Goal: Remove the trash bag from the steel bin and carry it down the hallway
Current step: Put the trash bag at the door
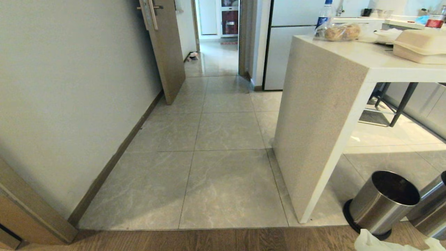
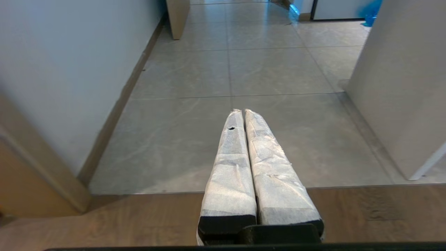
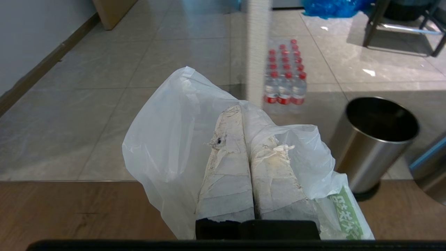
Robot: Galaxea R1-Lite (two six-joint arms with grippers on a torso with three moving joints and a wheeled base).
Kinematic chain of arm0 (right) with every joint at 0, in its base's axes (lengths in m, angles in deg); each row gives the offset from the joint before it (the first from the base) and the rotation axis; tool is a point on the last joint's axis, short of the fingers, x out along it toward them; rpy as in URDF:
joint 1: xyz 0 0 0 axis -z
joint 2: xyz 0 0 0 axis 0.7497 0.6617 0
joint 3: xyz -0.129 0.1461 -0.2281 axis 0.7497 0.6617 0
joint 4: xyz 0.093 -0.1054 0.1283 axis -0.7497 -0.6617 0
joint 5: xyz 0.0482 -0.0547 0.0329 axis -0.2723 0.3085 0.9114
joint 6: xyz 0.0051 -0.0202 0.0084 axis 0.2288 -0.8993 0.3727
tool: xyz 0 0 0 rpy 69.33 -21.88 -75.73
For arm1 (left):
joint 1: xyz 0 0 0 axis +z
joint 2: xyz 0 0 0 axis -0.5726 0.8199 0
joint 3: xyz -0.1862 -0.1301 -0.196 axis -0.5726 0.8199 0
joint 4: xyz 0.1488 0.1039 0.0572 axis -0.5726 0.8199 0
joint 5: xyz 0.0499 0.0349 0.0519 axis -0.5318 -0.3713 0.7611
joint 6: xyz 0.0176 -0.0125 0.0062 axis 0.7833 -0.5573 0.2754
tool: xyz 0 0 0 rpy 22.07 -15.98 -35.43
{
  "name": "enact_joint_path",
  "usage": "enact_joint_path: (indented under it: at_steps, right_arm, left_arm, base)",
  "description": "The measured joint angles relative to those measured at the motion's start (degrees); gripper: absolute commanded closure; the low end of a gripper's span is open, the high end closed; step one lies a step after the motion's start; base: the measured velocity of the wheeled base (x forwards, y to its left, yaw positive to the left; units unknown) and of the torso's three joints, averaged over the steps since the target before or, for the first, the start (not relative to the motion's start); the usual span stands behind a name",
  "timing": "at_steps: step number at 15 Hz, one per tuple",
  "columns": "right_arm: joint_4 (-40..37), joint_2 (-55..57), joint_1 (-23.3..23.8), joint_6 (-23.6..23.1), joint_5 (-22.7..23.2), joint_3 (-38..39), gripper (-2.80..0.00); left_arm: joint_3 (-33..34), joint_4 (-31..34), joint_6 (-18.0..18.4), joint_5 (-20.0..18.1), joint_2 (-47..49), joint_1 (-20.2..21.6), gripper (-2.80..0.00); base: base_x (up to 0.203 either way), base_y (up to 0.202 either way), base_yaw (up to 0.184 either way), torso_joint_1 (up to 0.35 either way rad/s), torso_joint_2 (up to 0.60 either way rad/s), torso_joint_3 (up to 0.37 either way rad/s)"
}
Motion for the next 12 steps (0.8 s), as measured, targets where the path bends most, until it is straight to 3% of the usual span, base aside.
enact_joint_path:
  at_steps: [2, 6, 12]
  right_arm:
    - [0.00, 0.00, 0.04, 0.00, -0.02, 0.00, 0.00]
    - [0.00, 0.00, -0.01, 0.01, -0.02, 0.00, 0.00]
    - [0.00, 0.00, 0.04, 0.02, 0.00, 0.00, 0.00]
  left_arm:
    - [0.00, -0.02, 0.10, -0.01, 0.00, 0.00, 0.00]
    - [0.00, -0.07, 0.35, -0.03, 0.00, 0.07, 0.00]
    - [0.00, -0.10, 0.20, 0.01, 0.00, -0.02, 0.00]
  base:
    - [0.000, 0.164, 0.002, 0.002, 0.00, 0.008]
    - [0.019, 0.001, 0.000, 0.001, 0.00, 0.001]
    - [0.185, 0.000, 0.001, 0.002, 0.00, -0.001]
